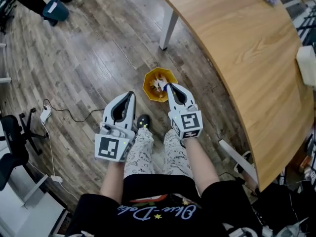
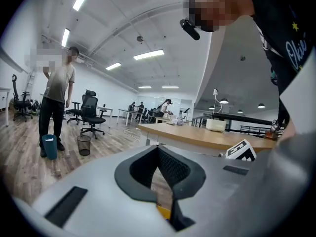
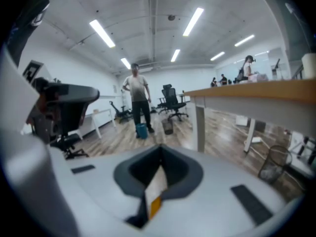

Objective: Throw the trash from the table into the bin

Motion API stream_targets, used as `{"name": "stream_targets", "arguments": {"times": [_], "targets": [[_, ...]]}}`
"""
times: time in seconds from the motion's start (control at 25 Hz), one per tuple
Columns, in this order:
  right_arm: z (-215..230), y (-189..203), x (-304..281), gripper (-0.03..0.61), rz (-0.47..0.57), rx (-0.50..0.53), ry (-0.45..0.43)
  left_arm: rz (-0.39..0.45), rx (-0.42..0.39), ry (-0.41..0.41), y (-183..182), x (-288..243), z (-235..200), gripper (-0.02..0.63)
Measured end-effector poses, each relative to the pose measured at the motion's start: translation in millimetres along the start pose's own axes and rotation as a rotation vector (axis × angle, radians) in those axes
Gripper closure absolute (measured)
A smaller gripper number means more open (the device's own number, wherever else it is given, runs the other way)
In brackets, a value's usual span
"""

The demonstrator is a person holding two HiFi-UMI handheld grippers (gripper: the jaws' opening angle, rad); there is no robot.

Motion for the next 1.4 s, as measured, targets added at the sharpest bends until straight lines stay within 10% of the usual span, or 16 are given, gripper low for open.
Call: {"name": "stream_targets", "arguments": {"times": [0.8, 1.4], "targets": [[-56, -140, 110, 0.572, 0.185, 0.118, -0.030, 0.114, -0.071, 0.140, -117, 5, 47, 0.603], [-60, -167, 176, 0.572, 0.309, 0.083, 0.041, 0.148, -0.106, 0.239, -152, -4, 80, 0.603]]}}
Point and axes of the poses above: the fingertips, and each gripper's own axes: x backward along the fingers, z to its right, y out of its underside, the point moved 10 cm from there along x, backward along the fingers, and after that the axes turned 3 degrees about -x, right-handed, at the moved point
